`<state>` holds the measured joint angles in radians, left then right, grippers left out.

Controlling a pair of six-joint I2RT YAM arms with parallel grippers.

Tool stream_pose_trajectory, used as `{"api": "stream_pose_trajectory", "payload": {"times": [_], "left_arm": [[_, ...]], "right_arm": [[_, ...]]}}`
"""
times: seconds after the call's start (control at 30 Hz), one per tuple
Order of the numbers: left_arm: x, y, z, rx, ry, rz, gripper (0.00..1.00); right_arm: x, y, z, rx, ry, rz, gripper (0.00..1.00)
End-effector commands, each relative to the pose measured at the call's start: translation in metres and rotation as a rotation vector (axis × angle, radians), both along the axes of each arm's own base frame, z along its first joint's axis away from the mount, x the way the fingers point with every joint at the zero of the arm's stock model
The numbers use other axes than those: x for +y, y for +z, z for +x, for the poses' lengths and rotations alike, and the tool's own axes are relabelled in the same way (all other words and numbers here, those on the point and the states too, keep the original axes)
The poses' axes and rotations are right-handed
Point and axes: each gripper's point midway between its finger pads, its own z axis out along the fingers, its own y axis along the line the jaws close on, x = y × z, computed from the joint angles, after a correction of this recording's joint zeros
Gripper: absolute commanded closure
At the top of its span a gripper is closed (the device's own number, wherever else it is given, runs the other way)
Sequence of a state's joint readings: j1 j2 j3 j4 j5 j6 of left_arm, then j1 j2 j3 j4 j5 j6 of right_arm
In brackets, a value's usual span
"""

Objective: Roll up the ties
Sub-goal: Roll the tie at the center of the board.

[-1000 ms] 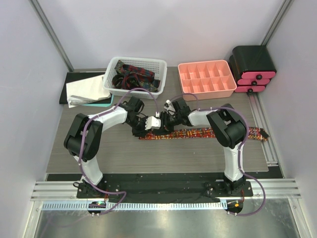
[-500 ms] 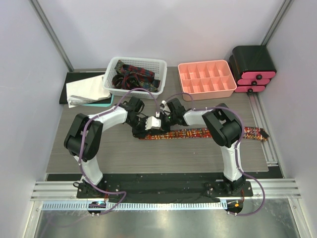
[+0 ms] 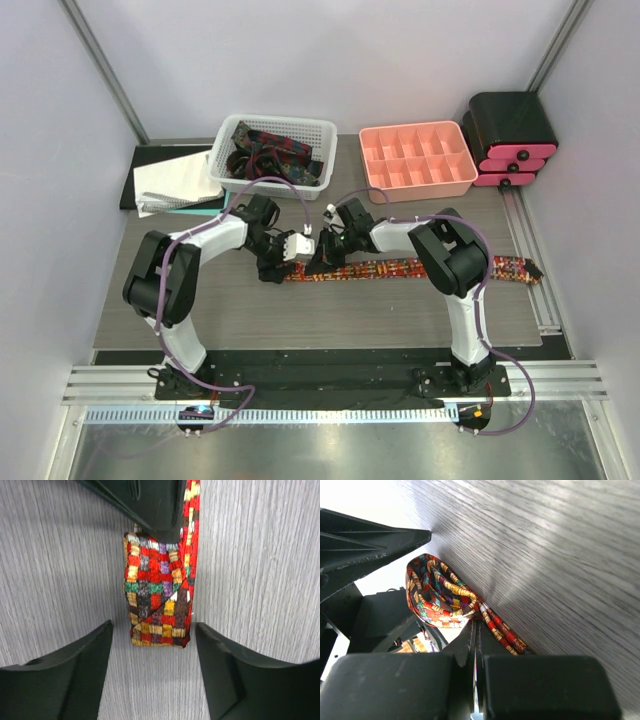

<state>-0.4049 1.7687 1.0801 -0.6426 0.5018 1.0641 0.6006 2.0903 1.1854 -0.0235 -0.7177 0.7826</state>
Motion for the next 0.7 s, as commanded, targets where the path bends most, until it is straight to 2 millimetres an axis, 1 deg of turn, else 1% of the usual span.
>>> {"api": "stream_pose_trajectory", "payload": {"times": [0.0, 0.1, 0.13, 0.23, 0.3, 0.33, 0.47, 0.5, 0.53, 0.6, 0.63, 0.67], "left_arm": [[-0.019, 0.019, 0.006, -0.057, -0.026, -0.071, 0.3], [-0.028, 0.018, 0.009, -0.071, -0.038, -0.075, 0.26], [-0.033, 0.019, 0.009, -0.076, -0.049, -0.076, 0.26], [-0.038, 0.014, 0.005, -0.07, -0.072, -0.065, 0.26], [-0.039, 0.009, 0.001, -0.07, -0.093, -0.047, 0.31], [-0.039, 0.005, 0.0, -0.077, -0.108, -0.032, 0.4], [-0.026, -0.007, 0.004, -0.108, -0.113, 0.036, 0.63], [-0.022, -0.01, 0.003, -0.112, -0.117, 0.058, 0.64], [-0.021, -0.011, 0.003, -0.118, -0.122, 0.061, 0.65], [-0.018, -0.012, 0.002, -0.12, -0.136, 0.062, 0.68], [-0.018, -0.013, 0.0, -0.117, -0.141, 0.064, 0.69], [-0.018, -0.012, 0.0, -0.12, -0.143, 0.064, 0.71]], "right_arm": [[-0.002, -0.003, -0.005, -0.007, 0.019, -0.038, 0.99], [-0.003, -0.006, -0.007, 0.001, 0.021, -0.042, 0.99], [-0.003, -0.006, -0.007, 0.001, 0.021, -0.042, 0.99], [-0.002, -0.005, -0.005, -0.001, 0.018, -0.034, 0.99], [0.0, -0.002, -0.004, -0.004, 0.022, -0.021, 0.99], [0.002, -0.001, -0.004, 0.001, 0.018, -0.012, 0.99], [0.005, 0.014, 0.003, -0.005, 0.004, 0.042, 0.96], [0.006, 0.02, 0.005, -0.005, 0.0, 0.053, 0.95], [0.007, 0.028, 0.009, -0.026, 0.001, 0.082, 0.92], [0.006, 0.038, 0.014, -0.032, -0.014, 0.104, 0.9], [0.006, 0.049, 0.014, -0.05, -0.008, 0.127, 0.87], [0.007, 0.053, 0.014, -0.057, -0.006, 0.136, 0.85]]}}
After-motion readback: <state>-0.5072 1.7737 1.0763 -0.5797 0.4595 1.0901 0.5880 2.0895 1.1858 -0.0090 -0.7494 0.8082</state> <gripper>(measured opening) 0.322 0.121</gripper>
